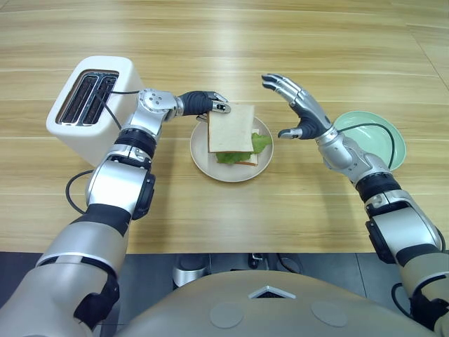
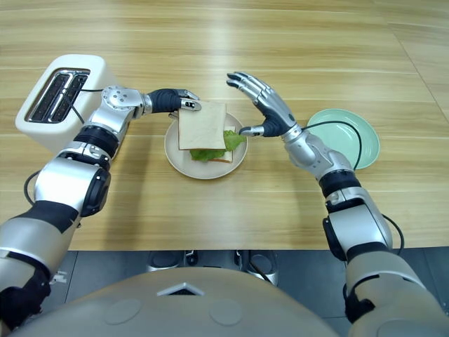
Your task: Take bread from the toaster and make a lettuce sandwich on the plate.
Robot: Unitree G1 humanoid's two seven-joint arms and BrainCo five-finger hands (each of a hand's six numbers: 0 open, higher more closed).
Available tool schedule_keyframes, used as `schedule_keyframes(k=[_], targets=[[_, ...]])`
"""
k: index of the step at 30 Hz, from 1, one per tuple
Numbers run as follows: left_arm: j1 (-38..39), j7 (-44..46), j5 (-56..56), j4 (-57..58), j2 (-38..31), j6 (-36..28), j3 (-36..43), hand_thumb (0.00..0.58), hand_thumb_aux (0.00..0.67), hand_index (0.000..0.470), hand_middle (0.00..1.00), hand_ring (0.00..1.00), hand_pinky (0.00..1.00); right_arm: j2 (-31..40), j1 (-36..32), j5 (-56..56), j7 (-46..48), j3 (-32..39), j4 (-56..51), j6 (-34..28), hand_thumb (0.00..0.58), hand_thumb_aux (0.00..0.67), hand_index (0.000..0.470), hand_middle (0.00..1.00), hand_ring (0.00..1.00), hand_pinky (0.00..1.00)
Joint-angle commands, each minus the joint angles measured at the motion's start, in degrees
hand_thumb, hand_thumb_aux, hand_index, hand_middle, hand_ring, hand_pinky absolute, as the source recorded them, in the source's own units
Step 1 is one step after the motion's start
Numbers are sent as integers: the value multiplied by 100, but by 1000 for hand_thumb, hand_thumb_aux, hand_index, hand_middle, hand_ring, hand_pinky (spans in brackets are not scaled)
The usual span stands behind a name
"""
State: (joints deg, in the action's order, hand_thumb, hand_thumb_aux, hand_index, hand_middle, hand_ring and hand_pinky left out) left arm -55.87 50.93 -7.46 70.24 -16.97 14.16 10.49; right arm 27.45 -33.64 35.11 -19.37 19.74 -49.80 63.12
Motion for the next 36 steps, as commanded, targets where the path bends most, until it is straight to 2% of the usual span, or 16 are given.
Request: schedule_keyframes(k=[1,8,16,29,36], targets=[[-107,-131,-171,183,94,19,47,580,670,460,1000,1000,1000,8,109,-33,366,91,258,177,0,0,0,0,0,0],[-196,-200,-122,262,313,3,-102,580,670,460,1000,1000,1000,-108,353,-73,874,158,722,229,0,0,0,0,0,0],[-220,-227,-197,316,438,-30,-137,580,670,460,1000,1000,1000,-47,468,-105,1366,198,784,125,0,0,0,0,0,0],[-108,-976,-985,407,462,407,427,580,670,460,1000,1000,1000,-68,529,-113,2000,342,768,-92,0,0,0,0,0,0],[-64,-1063,-1071,447,584,459,494,580,670,460,1000,1000,1000,-167,398,-4,2076,436,481,-218,0,0,0,0,0,0]])
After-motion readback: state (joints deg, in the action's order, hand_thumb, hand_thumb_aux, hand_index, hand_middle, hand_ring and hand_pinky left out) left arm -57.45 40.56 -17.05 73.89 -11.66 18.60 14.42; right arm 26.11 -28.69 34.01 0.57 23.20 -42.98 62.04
